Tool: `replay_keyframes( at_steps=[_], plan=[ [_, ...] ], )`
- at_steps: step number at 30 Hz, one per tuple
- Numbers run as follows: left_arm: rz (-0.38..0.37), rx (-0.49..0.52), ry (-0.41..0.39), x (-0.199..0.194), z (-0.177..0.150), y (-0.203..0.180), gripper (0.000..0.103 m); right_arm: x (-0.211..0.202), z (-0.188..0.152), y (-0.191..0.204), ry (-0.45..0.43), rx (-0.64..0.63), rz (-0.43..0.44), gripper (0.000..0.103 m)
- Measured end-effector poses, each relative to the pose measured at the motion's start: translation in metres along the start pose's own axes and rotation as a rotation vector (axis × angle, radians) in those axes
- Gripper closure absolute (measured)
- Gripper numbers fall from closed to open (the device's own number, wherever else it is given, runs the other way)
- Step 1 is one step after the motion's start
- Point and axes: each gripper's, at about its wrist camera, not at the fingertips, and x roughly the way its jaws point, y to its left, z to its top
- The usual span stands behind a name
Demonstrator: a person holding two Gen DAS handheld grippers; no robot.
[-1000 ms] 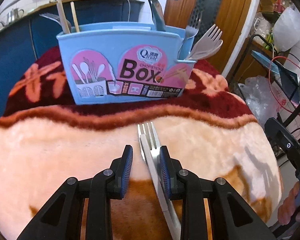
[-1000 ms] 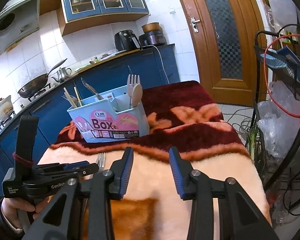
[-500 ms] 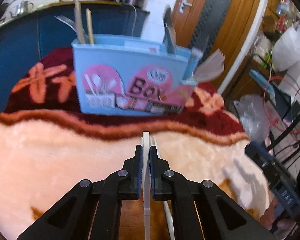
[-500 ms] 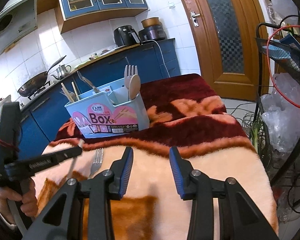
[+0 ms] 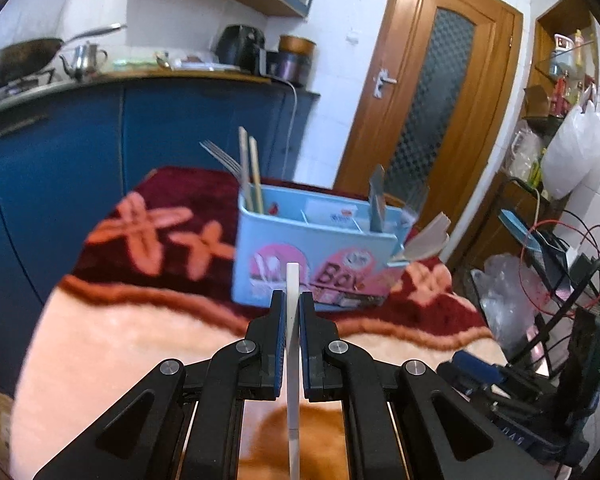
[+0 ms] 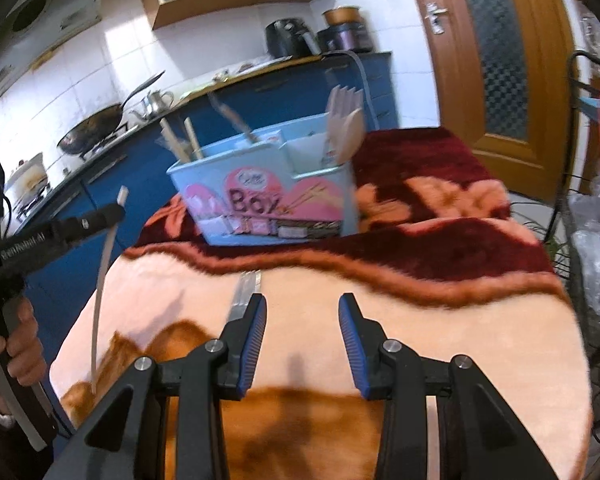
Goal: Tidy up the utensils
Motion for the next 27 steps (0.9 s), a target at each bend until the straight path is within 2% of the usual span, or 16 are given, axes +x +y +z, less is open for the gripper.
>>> replay_keyframes(
  at_steps=[10, 16, 22, 27],
  plan=[
    [0.043, -0.014, -0.06, -0.017, 0.001, 0.029, 0.097, 0.046, 0.01, 0.029, 0.135, -0.064, 0.042, 0.062],
    [0.063, -0.03, -0.086, -0.021, -0.002, 0.044, 0.097, 0.071, 0.018, 0.041, 0.189, -0.102, 0.027, 0.062],
    [0.054, -0.053, -0.093, -0.021, -0.004, 0.055, 0.097, 0.088, 0.021, 0.047, 0.215, -0.138, 0.0, 0.062],
    [0.042, -0.059, -0.086, -0.016, -0.006, 0.055, 0.097, 0.094, 0.024, 0.042, 0.216, -0.12, 0.039, 0.061]
  ],
)
